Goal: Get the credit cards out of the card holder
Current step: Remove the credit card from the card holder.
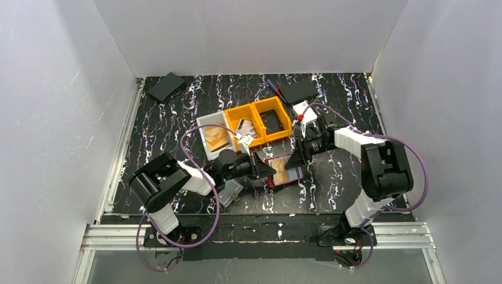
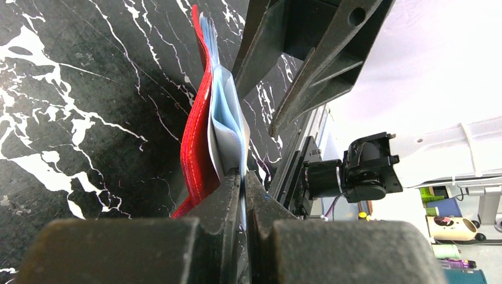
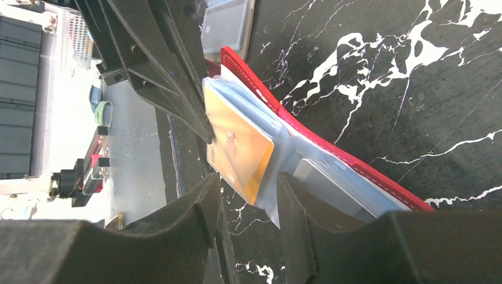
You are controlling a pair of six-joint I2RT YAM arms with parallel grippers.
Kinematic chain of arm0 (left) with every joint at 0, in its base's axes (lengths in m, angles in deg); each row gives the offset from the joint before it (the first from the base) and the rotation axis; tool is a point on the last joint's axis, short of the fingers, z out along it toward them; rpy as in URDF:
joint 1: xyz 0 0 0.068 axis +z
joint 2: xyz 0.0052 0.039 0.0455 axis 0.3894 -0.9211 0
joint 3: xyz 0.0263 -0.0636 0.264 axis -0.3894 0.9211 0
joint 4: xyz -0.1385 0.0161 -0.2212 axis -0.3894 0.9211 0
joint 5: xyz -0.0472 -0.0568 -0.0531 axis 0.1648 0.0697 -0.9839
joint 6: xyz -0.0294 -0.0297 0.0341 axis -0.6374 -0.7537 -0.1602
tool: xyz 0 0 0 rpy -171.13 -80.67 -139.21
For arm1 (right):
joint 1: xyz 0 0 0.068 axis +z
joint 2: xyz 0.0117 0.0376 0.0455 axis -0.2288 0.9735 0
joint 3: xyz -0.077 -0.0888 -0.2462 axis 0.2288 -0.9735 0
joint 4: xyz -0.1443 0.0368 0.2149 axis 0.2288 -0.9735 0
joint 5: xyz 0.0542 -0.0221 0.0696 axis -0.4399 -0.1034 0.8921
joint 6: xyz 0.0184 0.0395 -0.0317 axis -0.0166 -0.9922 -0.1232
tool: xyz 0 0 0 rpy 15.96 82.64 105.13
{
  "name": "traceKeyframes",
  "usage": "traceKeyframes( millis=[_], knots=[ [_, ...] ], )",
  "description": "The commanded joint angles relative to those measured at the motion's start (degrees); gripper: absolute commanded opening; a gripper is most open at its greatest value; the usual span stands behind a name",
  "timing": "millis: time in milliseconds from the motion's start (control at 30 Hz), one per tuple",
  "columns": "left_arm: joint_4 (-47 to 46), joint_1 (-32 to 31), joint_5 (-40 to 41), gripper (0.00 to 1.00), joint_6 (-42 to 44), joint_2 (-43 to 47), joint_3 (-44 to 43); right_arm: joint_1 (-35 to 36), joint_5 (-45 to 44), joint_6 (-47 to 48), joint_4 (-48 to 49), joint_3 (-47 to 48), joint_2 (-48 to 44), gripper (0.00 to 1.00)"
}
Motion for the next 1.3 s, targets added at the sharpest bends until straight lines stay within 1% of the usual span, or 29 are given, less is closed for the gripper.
traceKeyframes(
  millis=[0, 133, 367, 500, 633, 867, 1100, 1167, 1267],
  knots=[
    [-6.3, -0.3, -1.6, 0.00, 0.1, 1.0, 0.4, -1.2, 4.5, -0.2, -0.6, 1.5, -2.5, 0.48],
    [-9.0, -0.3, -2.3, 0.00, -0.9, 0.7, 0.4, -1.5, 7.9, -0.1, -1.4, 1.6, -2.7, 0.45],
    [-11.3, -0.2, -3.2, 0.00, -0.9, 1.5, 0.4, -1.8, 10.6, -0.8, -1.9, 1.8, -2.7, 0.45],
    [-11.7, -0.3, -3.7, 0.00, -1.2, 1.1, -0.2, -2.1, 13.8, -1.1, -2.3, 1.8, -2.9, 0.44],
    [-11.9, -0.2, -3.8, 0.00, -1.5, 0.5, -0.6, -2.3, 17.1, -1.1, -2.5, 1.8, -3.2, 0.40],
    [-11.9, -0.2, -3.4, 0.00, -1.9, -0.2, -0.4, -2.8, 20.4, -1.4, -3.1, 1.8, -3.1, 0.28],
    [-11.9, 0.8, -2.5, 0.00, -2.6, 0.0, 1.0, -3.4, 20.6, -1.9, -3.4, 1.9, -2.9, 0.26],
    [-11.9, 1.0, -2.5, 0.00, -2.8, 0.0, 1.1, -3.4, 20.6, -2.0, -3.5, 1.9, -2.8, 0.21],
    [-11.9, 1.2, -2.5, 0.00, -3.0, 0.0, 1.3, -3.4, 20.6, -2.0, -3.4, 1.9, -2.6, 0.07]
  ],
)
